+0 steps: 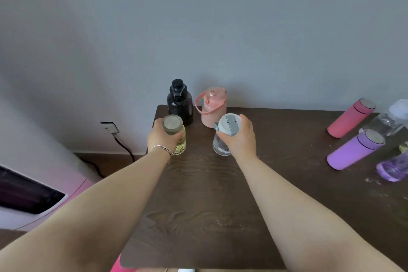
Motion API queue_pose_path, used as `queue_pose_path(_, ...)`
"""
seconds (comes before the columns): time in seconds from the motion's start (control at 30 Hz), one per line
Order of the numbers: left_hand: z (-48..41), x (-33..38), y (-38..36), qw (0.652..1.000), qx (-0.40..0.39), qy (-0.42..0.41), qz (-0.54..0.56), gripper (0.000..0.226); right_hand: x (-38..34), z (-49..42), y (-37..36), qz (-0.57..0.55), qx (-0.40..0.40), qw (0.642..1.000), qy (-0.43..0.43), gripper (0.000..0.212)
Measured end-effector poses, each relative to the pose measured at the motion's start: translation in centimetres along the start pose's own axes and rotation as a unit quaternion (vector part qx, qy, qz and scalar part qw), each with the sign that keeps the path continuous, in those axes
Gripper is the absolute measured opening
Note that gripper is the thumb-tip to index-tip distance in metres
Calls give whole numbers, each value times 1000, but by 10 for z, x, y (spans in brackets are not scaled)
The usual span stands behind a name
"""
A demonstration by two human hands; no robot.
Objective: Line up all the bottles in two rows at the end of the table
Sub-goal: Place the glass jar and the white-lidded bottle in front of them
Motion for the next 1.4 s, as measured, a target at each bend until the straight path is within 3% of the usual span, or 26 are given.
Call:
queue_pose_path(0.47, -41, -18, -20, 999, -37, -8, -37, 72, 12, -21, -65, 44, -34, 998, -9, 86)
queue_pose_path(1.1, -47, -21, -41, 997, -62, -13, -54, 74, 23, -26, -71, 41, -60, 997, -5, 86)
queue_pose_path(1.4, -50, -15, -48, 990, -101, -17, -98, 87, 15, -27, -73, 108, -102, 989, 0, 93)
Point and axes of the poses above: each hand's wrist, its own z-axis away from the middle knuckle, its own y-axis out of the back of the hand, x = y × z, the point moved 10 cm from there along -z, towards the middle knuckle, and after that the axes turned 4 degrees about -z, right-handed, at the moved point
